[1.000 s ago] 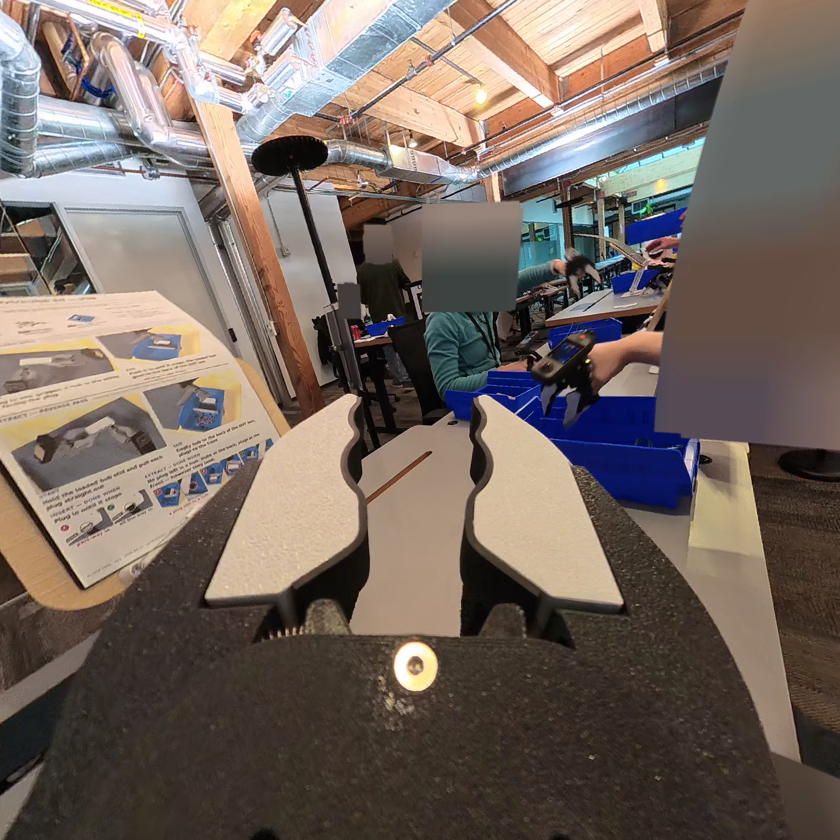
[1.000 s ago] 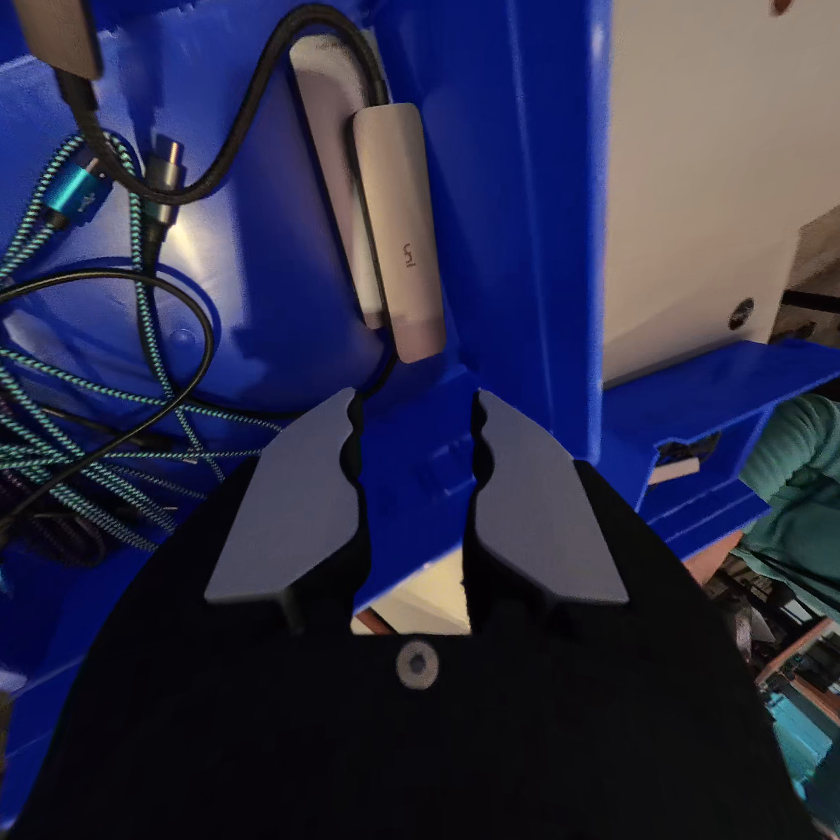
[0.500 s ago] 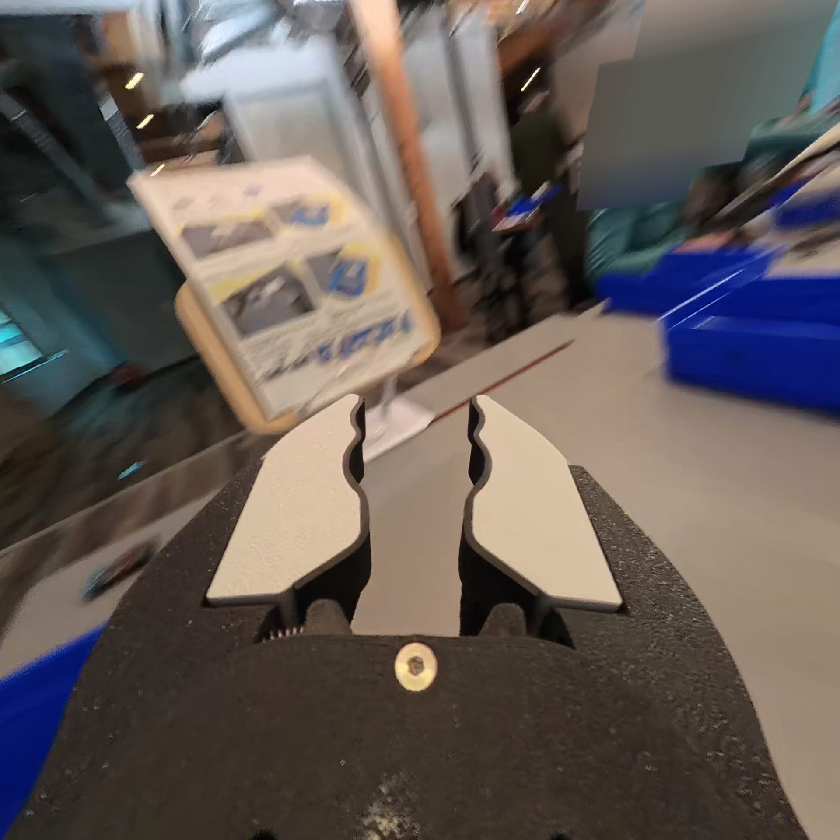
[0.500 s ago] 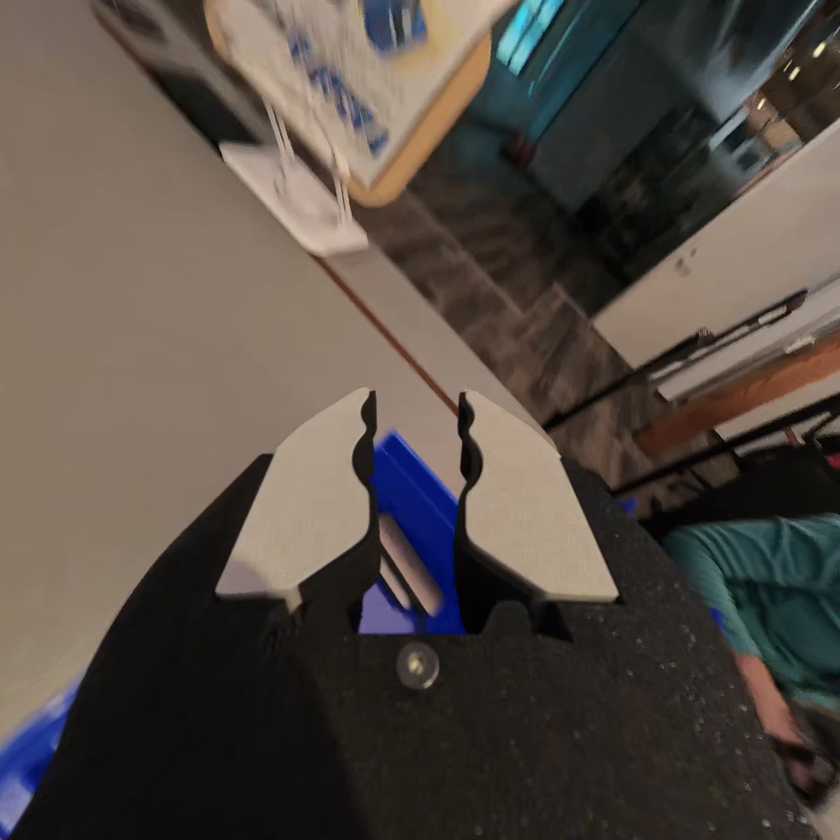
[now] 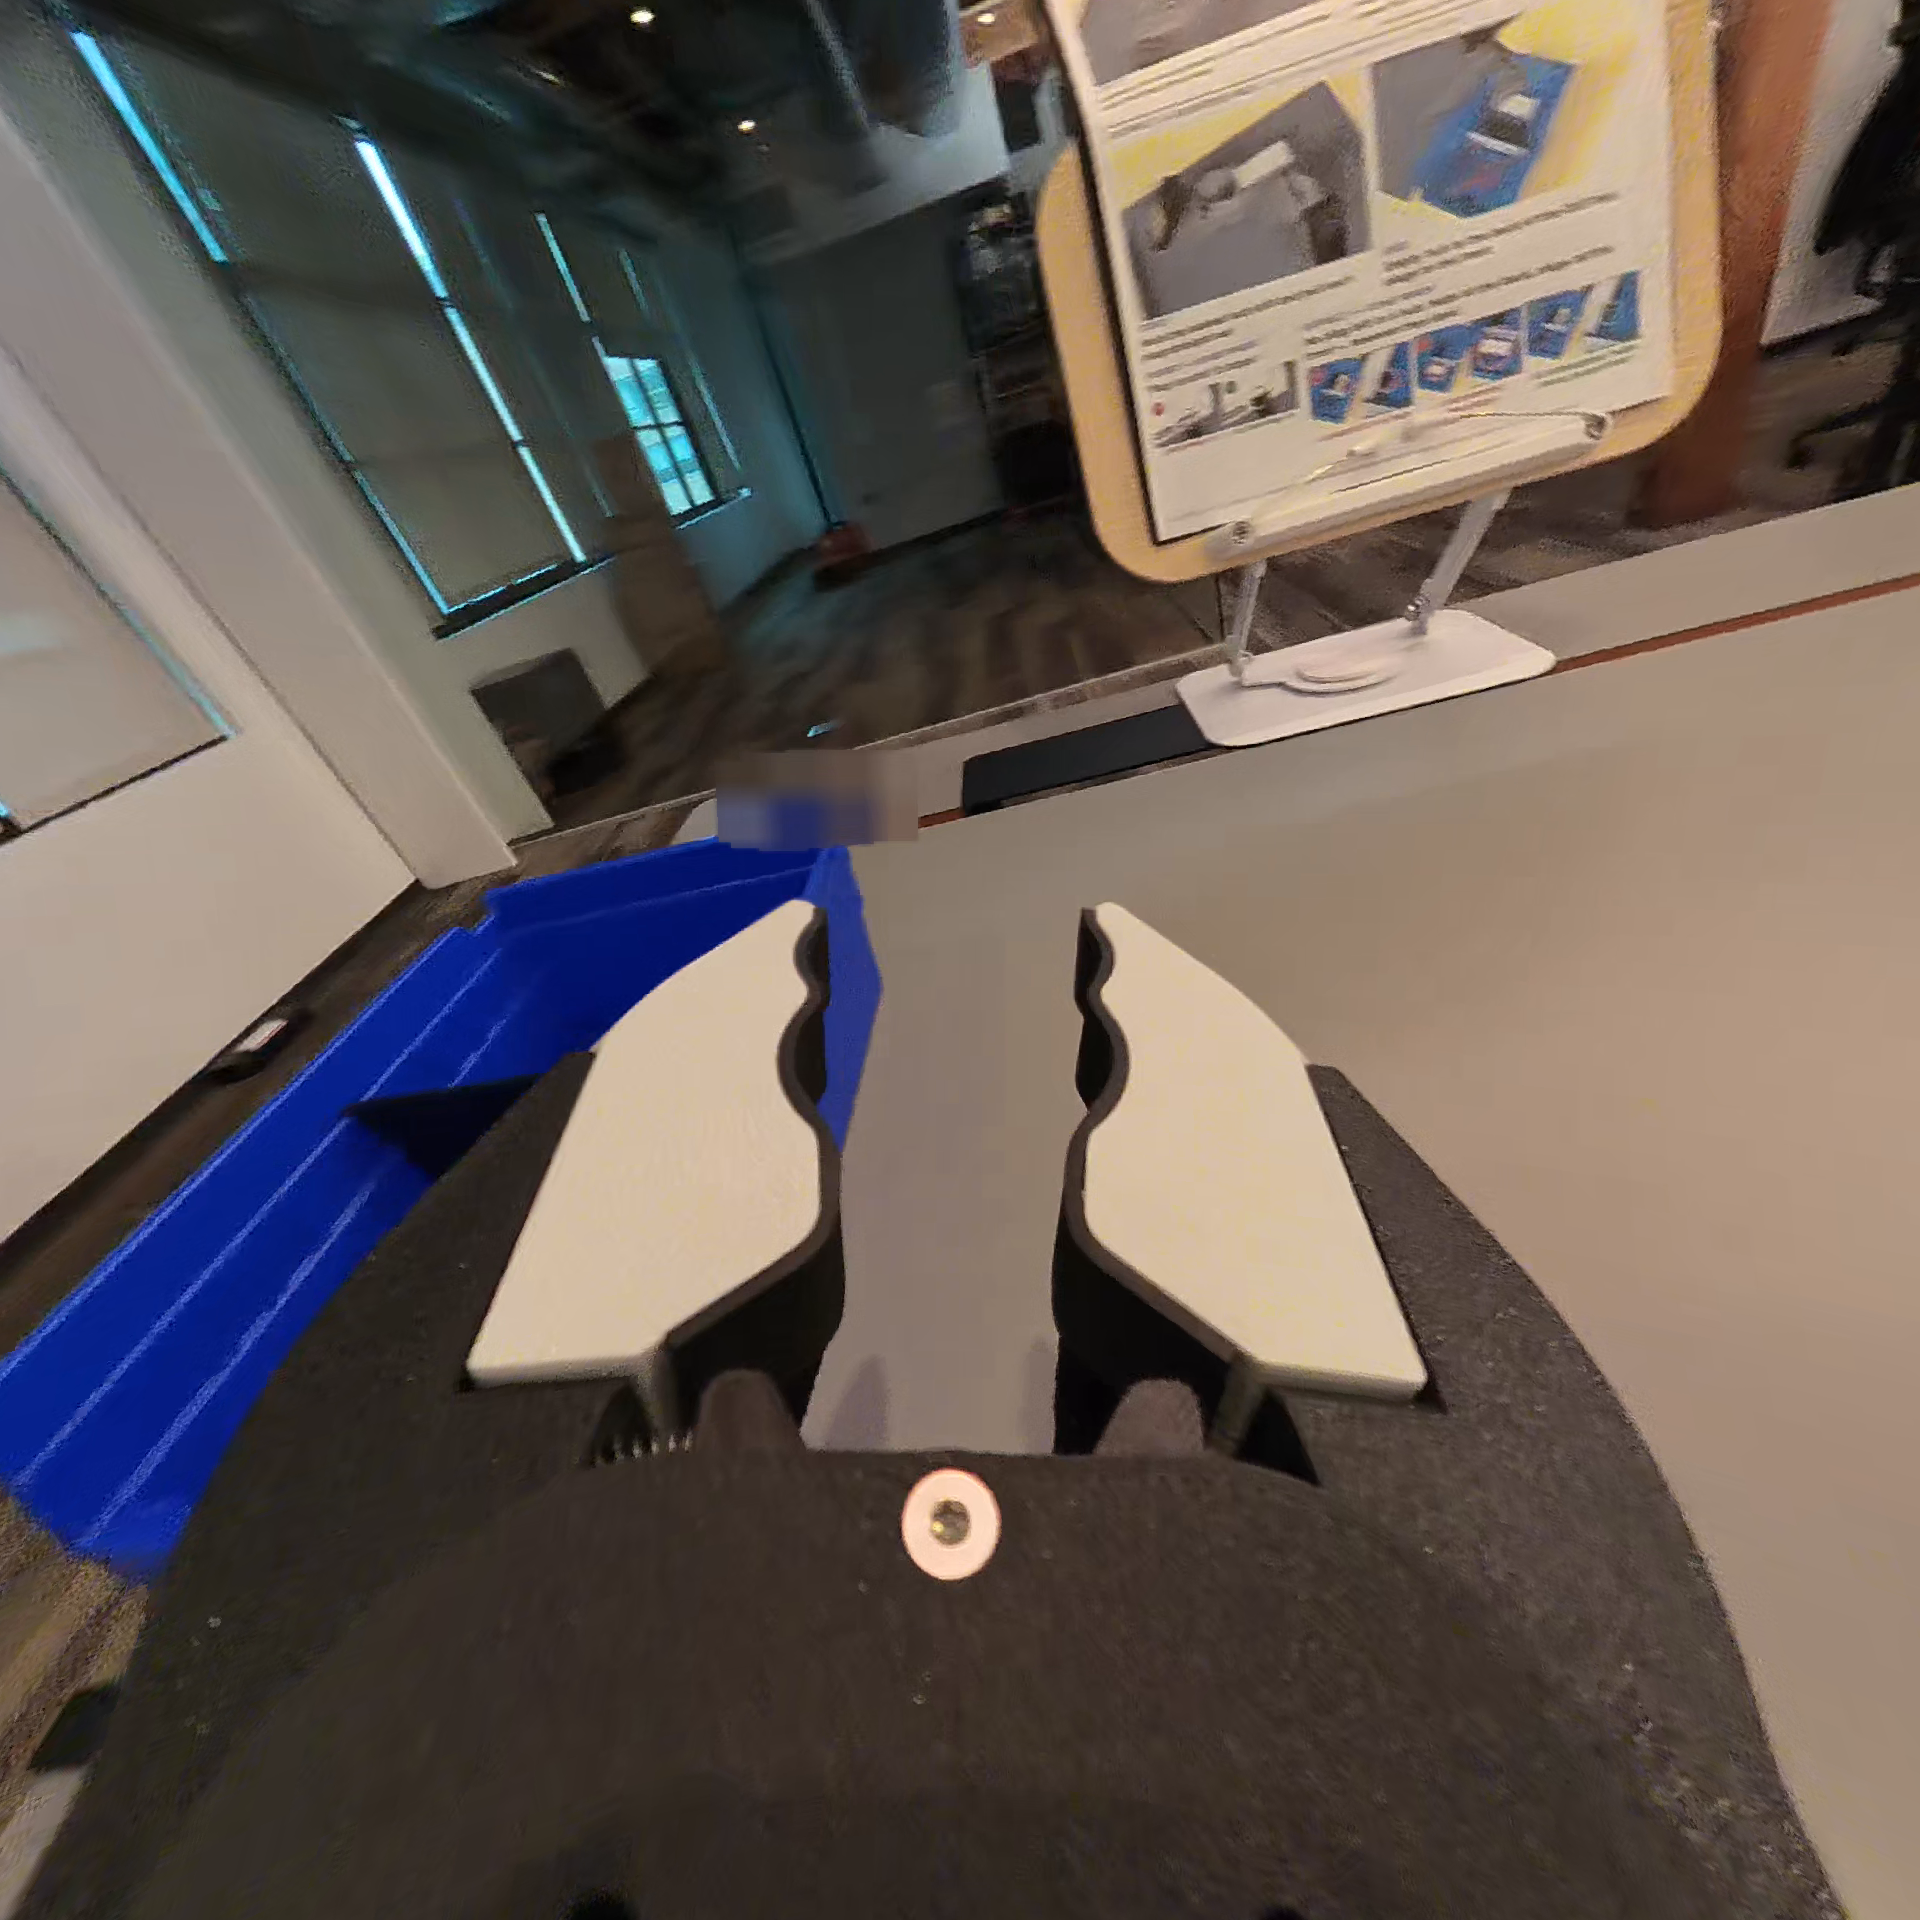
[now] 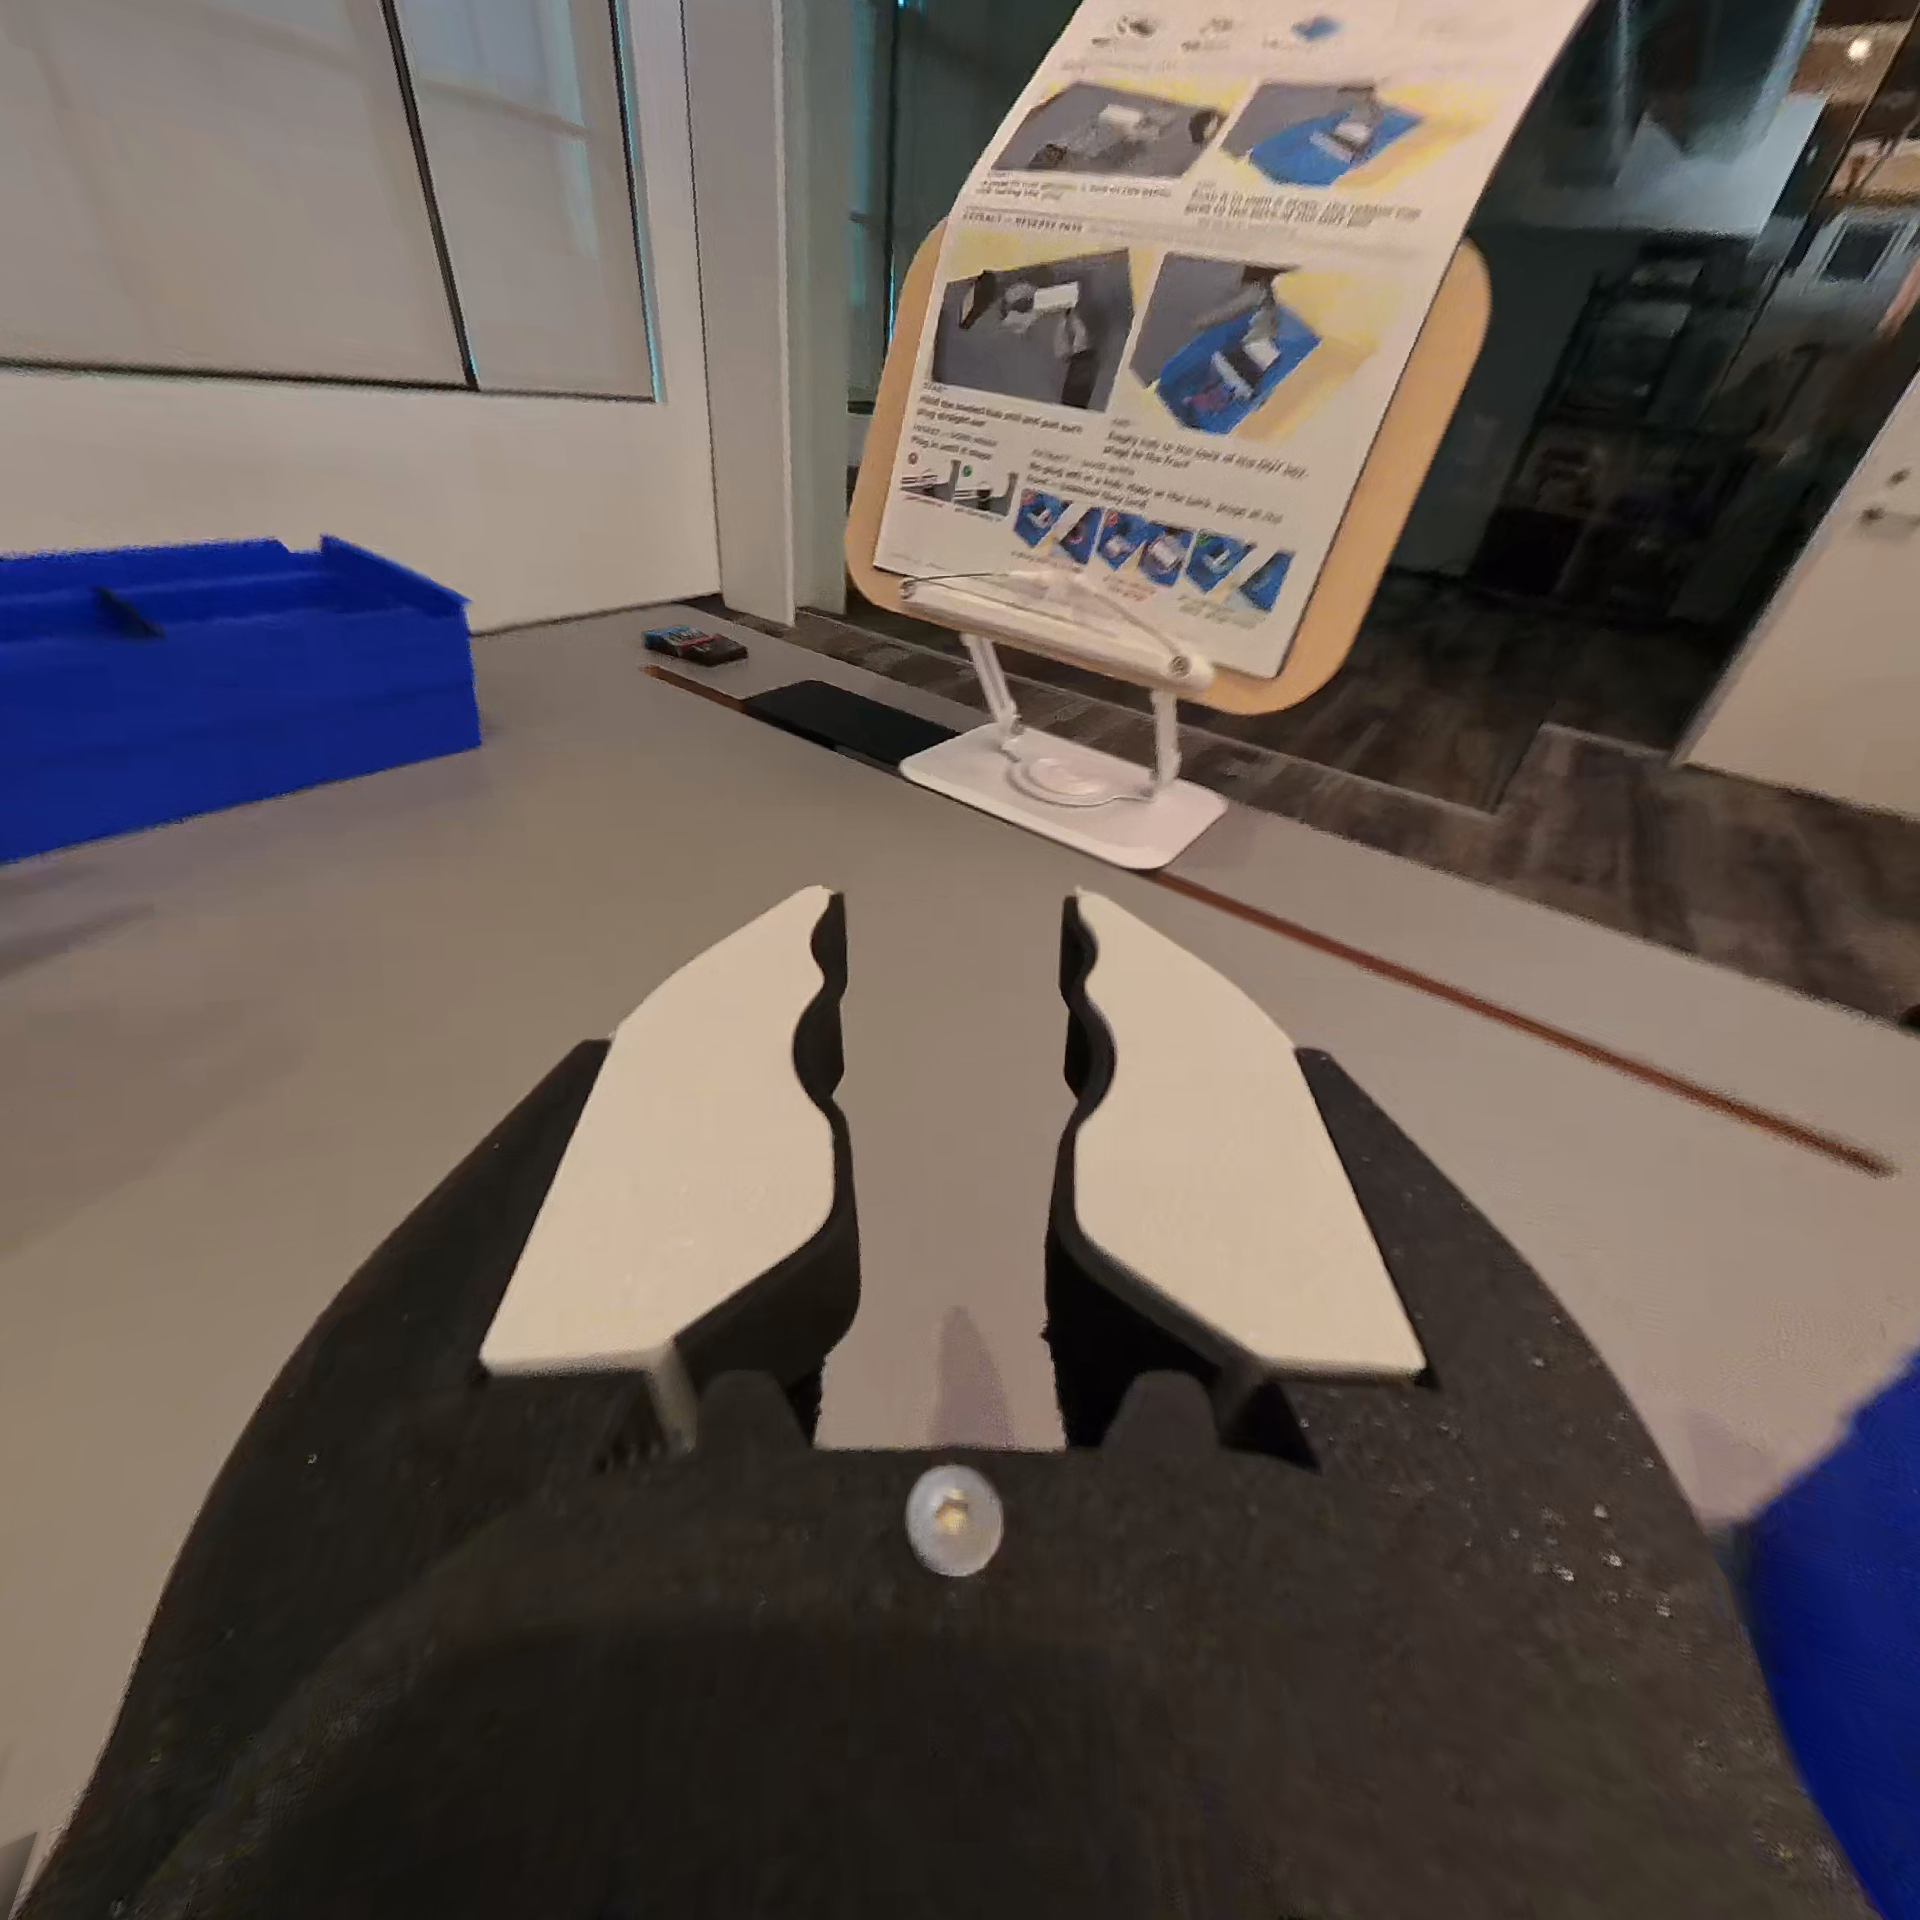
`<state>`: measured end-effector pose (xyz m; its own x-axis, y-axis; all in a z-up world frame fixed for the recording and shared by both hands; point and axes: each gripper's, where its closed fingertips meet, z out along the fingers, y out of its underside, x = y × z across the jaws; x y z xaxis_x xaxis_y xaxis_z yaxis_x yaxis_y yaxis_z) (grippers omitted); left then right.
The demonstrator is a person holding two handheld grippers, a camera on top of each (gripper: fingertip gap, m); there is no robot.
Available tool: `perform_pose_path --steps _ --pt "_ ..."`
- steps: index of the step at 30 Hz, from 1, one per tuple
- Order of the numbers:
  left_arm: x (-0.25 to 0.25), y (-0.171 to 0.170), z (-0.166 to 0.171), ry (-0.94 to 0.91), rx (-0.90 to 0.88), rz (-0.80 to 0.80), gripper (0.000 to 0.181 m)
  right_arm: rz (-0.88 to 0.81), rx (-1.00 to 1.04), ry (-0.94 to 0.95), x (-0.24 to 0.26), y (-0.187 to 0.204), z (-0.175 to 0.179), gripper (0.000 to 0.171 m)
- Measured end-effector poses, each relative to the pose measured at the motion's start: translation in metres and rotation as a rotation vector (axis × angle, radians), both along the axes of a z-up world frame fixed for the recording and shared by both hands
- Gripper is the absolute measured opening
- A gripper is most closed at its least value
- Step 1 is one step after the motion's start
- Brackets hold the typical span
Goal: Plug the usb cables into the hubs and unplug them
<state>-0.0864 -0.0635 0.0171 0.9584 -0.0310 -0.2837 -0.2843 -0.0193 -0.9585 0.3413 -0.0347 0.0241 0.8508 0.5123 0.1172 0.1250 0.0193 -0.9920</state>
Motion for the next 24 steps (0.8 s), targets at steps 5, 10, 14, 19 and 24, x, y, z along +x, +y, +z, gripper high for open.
perform_pose_path --steps 5,10,14,19,24 --pt "-0.044 -0.012 -0.005 -0.012 0.019 0.118 0.046 -0.06 -0.106 0.112 -0.028 0.014 -0.045 0.031" --pt "-0.072 -0.016 -0.017 -0.043 -0.01 0.177 0.048 -0.206 -0.172 0.072 -0.018 0.018 -0.065 0.025" --pt "-0.089 -0.016 -0.024 -0.062 -0.027 0.224 0.049 -0.216 -0.197 0.045 -0.018 0.018 -0.068 0.025" --pt "-0.093 -0.007 -0.043 -0.141 -0.106 0.203 0.05 -0.194 -0.229 0.063 -0.017 0.019 -0.075 0.027" --pt "-0.102 0.003 -0.08 -0.217 -0.22 0.23 0.04 -0.163 -0.252 0.07 -0.017 0.015 -0.08 0.027"
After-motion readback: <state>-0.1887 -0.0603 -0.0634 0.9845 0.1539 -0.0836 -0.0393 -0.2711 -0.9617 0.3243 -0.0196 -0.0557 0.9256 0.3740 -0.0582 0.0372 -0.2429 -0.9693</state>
